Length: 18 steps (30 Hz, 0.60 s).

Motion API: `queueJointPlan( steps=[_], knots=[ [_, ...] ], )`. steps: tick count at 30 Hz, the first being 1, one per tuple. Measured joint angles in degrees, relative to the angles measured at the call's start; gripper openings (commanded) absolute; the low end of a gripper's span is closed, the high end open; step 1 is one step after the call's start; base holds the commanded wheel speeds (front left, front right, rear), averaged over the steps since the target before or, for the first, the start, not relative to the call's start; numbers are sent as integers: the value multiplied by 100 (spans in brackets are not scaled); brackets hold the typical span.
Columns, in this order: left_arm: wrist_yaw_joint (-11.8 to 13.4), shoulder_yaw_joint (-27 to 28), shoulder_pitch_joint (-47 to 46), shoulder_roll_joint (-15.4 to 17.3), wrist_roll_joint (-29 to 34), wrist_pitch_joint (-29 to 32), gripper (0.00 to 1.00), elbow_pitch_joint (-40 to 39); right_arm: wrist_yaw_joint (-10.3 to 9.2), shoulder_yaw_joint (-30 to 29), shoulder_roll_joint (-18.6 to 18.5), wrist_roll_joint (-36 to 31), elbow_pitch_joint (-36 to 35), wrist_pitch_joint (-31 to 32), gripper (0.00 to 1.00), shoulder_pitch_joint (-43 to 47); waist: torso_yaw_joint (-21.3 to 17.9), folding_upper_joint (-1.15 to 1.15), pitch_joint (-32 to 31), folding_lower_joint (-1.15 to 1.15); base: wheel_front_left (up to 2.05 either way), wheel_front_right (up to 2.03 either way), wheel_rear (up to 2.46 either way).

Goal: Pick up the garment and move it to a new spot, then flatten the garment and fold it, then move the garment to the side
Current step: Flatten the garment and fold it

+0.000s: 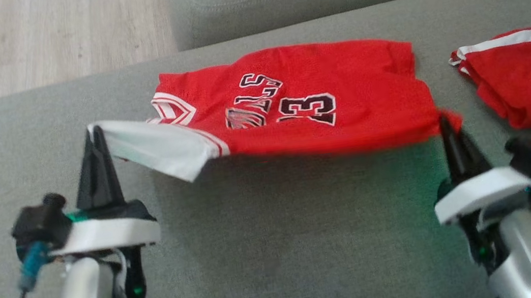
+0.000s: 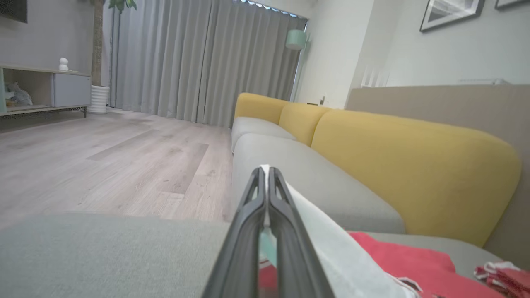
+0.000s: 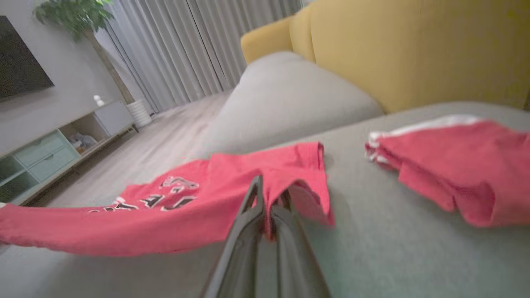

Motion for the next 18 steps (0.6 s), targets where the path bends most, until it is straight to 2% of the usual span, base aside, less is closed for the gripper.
queueJointPlan(
  steps=[4, 9, 12, 18],
  knots=[
    [-33, 105, -110, 43, -222, 253, 0, -479, -1, -175, 1, -267, -731, 138, 0, -224, -21, 0, -171, 0, 0, 0, 0],
    [-23, 276, -683, 118, -428, 620, 0, -1261, 0, -278, -1, -673, -1627, 492, 0, -689, -37, 0, -366, 0, 0, 0, 0],
    [81, 407, -1088, 140, -543, 805, 0, -1809, 0, -287, -68, -801, -2147, 719, 0, -993, -54, 0, -427, 0, 0, 0, 0],
    [437, 626, -1478, 345, -360, 1095, 0, -2988, 0, -263, -404, -892, -3197, 1191, 0, -1305, -106, 0, -437, 0, 0, 0, 0]
  ],
)
